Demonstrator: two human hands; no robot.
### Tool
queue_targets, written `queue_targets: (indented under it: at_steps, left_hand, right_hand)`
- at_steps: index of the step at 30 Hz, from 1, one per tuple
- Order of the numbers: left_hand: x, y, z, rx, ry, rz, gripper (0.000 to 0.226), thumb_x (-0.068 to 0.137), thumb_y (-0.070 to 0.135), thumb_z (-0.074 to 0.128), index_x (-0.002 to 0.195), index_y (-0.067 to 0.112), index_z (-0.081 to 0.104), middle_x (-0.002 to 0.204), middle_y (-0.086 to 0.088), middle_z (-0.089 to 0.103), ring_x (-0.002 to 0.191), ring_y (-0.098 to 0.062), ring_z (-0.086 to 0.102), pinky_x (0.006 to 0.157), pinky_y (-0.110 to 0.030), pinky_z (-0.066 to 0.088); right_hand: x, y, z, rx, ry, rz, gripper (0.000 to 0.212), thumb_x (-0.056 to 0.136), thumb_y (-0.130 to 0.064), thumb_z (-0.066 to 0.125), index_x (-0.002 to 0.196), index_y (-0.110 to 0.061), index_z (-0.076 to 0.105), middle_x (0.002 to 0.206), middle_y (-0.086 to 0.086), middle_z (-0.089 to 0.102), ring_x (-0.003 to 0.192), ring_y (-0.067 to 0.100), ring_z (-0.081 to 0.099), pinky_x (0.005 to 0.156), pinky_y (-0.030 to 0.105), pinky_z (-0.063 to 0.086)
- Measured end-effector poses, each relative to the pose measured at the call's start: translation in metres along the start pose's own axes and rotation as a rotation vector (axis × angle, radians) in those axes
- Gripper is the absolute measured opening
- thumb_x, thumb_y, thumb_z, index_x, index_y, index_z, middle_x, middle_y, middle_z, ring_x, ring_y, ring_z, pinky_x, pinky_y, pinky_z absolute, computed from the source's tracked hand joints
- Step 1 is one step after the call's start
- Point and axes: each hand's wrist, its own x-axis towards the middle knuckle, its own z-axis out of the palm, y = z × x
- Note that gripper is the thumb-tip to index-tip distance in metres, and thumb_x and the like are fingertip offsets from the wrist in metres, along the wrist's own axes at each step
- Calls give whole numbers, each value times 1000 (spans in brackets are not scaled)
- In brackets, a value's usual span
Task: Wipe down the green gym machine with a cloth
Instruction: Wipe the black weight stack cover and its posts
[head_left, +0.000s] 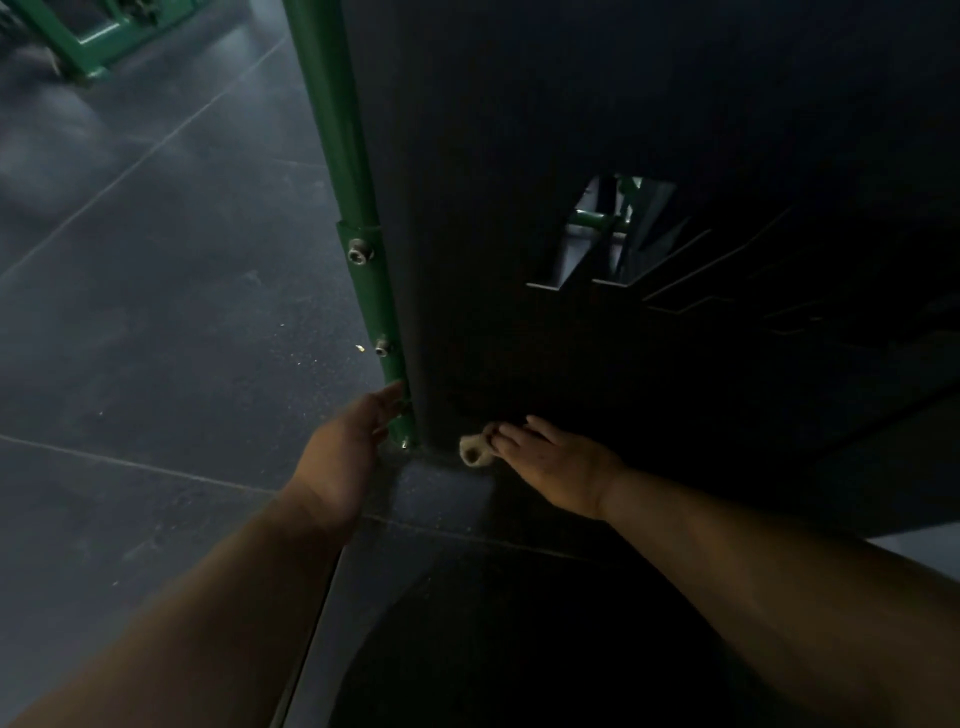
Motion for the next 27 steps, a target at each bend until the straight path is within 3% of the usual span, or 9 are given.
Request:
queue_targets:
  at_steps: [1,4,7,11,15,16,19,23,27]
  left_hand:
    - [-1,2,1,6,-5,-7,34,111,22,36,113,34,67,101,16,71,81,10,70,60,-13,52]
    - [-1,10,4,22,-17,-6,36,112,23,35,109,42,65,112,14,68,116,-10,63,79,-25,50]
    - [0,13,8,-40,38,-1,30,111,27,41,104,38,68,106,12,71,101,-5,64,74,-27,47]
    - [6,11,17,-79,8,15,26,110,22,46,101,29,70,89,15,78,65,8,70,61,-21,53]
    - [4,6,17,-55,-58,37,29,110,26,44,102,37,69,98,20,75,89,3,71,90,-23,55]
    - [3,5,16,-42,-71,45,28,110,26,44,105,39,68,100,20,74,96,-1,70,93,-24,54]
    - [4,9,14,-71,-25,-2,27,107,23,45,110,31,71,89,16,78,76,2,74,63,-19,55]
    - [6,14,13,-97,37,-22,30,109,28,42,110,30,72,110,13,72,95,-4,65,72,-29,46]
    - [11,14,15,-142,50,-23,31,109,27,41,117,28,71,110,14,71,97,-3,63,75,-28,45]
  right_hand:
    - [-5,6,-6,-11,20,20,59,98,-25,33,154,-23,50,163,-3,44,151,20,38,122,40,34]
    - [5,33,-40,-137,174,187,61,103,-22,22,163,-19,31,168,1,34,154,20,34,122,49,21]
    - [30,41,-59,-120,196,309,63,104,-21,10,166,-21,21,171,-1,28,156,22,29,122,53,7]
    - [28,27,-46,-60,30,216,69,101,-25,27,168,-15,12,175,5,10,160,23,13,121,53,-15]
    - [1,21,-41,216,-212,137,86,99,-30,49,168,-18,0,170,5,-17,158,23,-16,108,47,-43]
    - [-5,22,-44,223,-196,161,85,100,-33,48,167,-21,-3,170,4,-18,157,23,-18,109,48,-41]
    - [-19,41,-80,155,18,421,83,97,-42,52,165,-27,7,174,4,15,160,26,7,120,59,-15]
    - [-17,79,-125,174,301,719,80,94,-46,49,165,-34,14,170,4,17,157,31,6,122,61,-11]
    - [-4,55,-102,222,76,595,89,87,-45,58,166,-24,21,169,4,16,156,31,9,124,55,-10]
